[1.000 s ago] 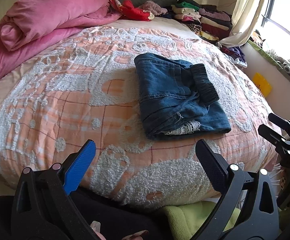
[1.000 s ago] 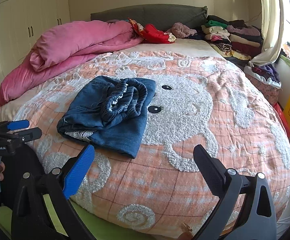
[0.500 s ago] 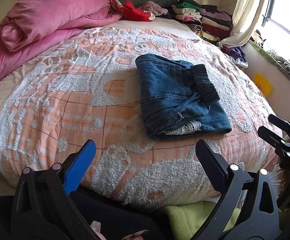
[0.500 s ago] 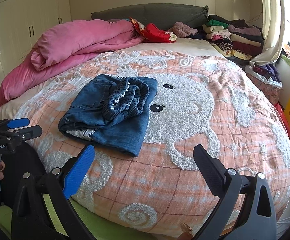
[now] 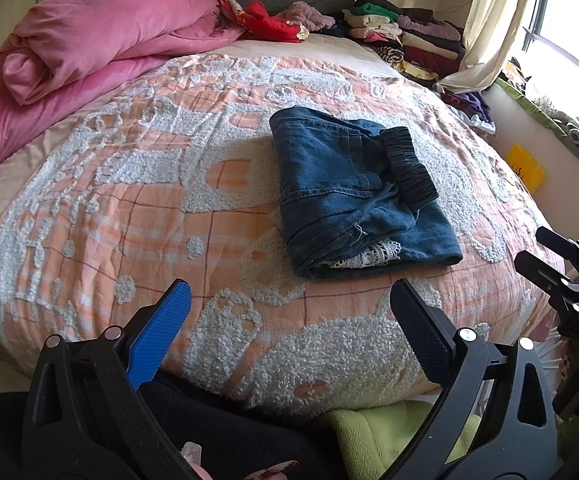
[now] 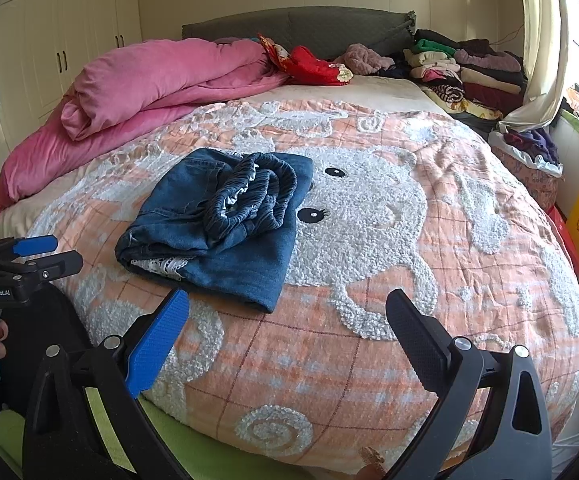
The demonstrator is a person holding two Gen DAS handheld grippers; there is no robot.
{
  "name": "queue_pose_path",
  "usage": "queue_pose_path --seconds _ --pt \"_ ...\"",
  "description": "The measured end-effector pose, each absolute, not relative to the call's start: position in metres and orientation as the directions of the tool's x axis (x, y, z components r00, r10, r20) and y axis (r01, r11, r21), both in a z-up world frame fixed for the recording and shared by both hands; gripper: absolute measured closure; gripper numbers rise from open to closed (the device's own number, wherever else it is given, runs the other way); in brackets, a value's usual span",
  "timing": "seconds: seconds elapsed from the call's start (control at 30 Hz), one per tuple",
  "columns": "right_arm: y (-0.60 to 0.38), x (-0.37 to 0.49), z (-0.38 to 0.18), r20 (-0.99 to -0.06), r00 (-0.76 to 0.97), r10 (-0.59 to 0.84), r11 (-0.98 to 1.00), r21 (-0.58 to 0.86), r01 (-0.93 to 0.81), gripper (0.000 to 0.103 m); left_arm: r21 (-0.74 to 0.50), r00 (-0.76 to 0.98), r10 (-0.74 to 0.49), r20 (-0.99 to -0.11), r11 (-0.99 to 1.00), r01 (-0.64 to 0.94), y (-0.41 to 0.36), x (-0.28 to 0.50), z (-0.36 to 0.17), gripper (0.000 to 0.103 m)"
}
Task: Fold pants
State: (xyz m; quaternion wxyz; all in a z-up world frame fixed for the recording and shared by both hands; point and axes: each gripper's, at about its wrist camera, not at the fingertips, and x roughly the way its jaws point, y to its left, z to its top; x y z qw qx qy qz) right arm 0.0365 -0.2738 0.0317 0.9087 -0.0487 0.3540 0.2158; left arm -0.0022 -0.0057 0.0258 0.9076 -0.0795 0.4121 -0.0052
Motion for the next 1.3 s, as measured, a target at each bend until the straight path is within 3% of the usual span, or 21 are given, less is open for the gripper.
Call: queue_pose_path --seconds 1.3 --pt "-0.279 0.042 0.025 -0.679 0.656 0.331 0.91 0.044 -0.413 0.005 -0.131 0.65 -0.046 -0.759 0.988 -0.083 0.006 -0.004 0.024 0.01"
